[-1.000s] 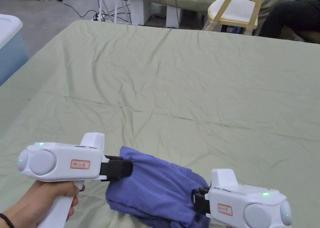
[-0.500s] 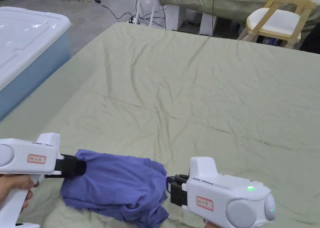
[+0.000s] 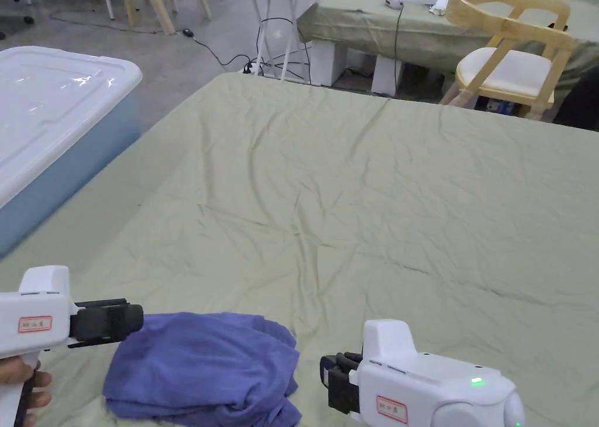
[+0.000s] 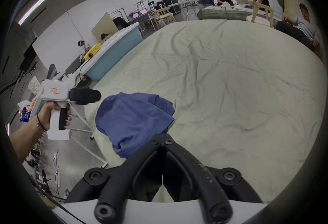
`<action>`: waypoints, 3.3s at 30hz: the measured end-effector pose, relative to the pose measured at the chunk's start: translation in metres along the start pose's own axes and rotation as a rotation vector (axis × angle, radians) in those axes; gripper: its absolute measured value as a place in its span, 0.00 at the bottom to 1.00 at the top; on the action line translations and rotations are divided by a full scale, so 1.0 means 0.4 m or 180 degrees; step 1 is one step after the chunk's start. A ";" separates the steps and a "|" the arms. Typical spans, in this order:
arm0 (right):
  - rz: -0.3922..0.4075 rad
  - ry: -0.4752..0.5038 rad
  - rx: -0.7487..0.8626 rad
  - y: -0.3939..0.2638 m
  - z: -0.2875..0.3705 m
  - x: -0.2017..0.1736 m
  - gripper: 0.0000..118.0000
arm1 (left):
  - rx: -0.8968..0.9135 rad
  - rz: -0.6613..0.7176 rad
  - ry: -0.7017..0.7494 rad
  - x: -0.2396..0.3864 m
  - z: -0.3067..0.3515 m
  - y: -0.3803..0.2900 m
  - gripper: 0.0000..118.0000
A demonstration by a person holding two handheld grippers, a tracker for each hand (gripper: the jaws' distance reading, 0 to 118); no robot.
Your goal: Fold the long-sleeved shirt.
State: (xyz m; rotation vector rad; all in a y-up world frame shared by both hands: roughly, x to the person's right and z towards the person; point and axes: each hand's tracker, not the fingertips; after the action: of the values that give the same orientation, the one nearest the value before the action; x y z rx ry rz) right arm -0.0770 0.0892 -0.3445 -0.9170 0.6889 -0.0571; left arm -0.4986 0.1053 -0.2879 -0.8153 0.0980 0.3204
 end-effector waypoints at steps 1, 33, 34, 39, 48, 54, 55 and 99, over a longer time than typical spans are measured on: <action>0.0005 0.0011 0.0050 0.007 0.010 -0.002 0.01 | 0.0141 -0.0072 0.0077 0.025 0.037 0.006 0.91; -0.0055 -0.1818 0.1888 0.007 0.708 0.227 0.01 | 0.1605 -0.1254 -0.0564 0.915 0.204 -0.010 0.00; -0.0098 -0.1811 0.1879 0.001 0.716 0.235 0.01 | 0.1609 -0.1258 -0.0598 0.926 0.205 -0.012 0.00; -0.0118 -0.1881 0.1947 -0.013 0.737 0.236 0.01 | 0.1566 -0.1375 -0.0636 0.959 0.214 -0.023 0.00; 0.0003 -0.1944 0.1969 0.037 0.744 0.217 0.01 | 0.1643 -0.1362 -0.0570 0.962 0.236 0.032 0.00; 0.0007 -0.1951 0.1945 0.045 0.744 0.222 0.02 | 0.1619 -0.1354 -0.0510 0.954 0.238 0.040 0.03; 0.0020 -0.1953 0.1942 0.046 0.743 0.222 0.02 | 0.1613 -0.1351 -0.0504 0.954 0.237 0.040 0.15; -0.0103 -0.2008 0.1758 0.058 0.693 0.226 1.00 | 0.1337 -0.1272 -0.0449 0.926 0.219 0.052 1.00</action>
State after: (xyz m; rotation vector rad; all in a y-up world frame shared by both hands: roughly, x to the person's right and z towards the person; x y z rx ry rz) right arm 0.1467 0.2710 -0.2949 -0.3709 0.0532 0.0154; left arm -0.1575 0.2725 -0.3196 -0.3798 -0.1270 -0.0246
